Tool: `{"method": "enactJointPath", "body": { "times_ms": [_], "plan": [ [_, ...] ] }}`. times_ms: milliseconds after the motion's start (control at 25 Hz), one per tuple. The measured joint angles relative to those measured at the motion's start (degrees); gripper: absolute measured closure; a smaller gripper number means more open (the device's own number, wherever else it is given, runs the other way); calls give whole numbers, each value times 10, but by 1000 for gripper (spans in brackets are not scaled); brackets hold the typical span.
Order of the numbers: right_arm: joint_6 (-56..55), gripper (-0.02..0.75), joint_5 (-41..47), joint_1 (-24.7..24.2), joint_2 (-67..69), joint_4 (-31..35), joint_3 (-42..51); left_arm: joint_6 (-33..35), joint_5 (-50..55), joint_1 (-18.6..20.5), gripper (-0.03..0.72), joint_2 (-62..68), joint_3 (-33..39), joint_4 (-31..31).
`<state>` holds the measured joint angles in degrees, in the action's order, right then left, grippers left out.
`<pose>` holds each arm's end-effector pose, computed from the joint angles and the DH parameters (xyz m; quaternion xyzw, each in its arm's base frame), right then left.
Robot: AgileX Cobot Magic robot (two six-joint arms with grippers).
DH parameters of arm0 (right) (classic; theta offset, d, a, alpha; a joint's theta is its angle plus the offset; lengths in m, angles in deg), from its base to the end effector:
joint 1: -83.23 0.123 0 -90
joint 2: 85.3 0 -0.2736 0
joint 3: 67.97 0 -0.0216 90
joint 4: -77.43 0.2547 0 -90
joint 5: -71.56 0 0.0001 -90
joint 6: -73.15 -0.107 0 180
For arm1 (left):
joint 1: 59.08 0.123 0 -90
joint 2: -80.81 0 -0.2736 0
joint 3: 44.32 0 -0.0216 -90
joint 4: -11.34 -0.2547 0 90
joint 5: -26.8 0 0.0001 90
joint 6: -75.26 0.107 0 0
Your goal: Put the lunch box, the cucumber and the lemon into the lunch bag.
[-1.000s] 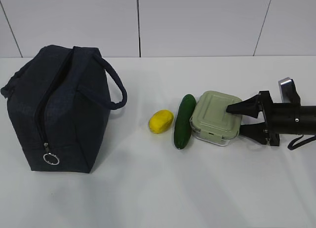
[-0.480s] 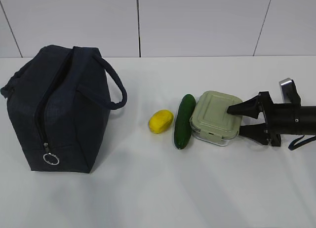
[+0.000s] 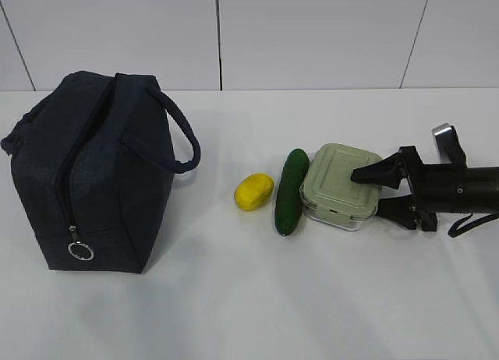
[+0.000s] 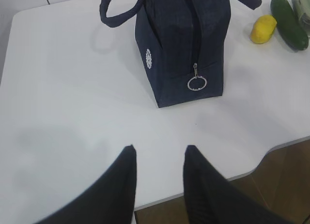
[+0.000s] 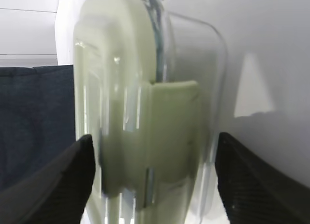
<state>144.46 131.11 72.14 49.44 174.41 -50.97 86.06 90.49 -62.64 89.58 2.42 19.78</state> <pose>0.3785 0.0192 0.0608 0.1466 0.8227 0.5085 0.2076 0.0191 -0.0153 0.2753 0.1127 0.8528 -0.0414 0.5083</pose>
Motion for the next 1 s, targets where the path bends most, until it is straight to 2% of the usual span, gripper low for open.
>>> {"method": "enactJointPath", "body": {
  "times_ms": [200, 480, 1000],
  "plan": [
    [1, 181, 0, 0, 0, 5, 0, 0, 0, 0, 449, 0, 0, 0],
    [1, 332, 6, 0, 0, 12, -1, 0, 0, 0, 449, 0, 0, 0],
    [1, 343, 11, 0, 0, 10, -1, 0, 0, 0, 449, 0, 0, 0]
  ]
}}
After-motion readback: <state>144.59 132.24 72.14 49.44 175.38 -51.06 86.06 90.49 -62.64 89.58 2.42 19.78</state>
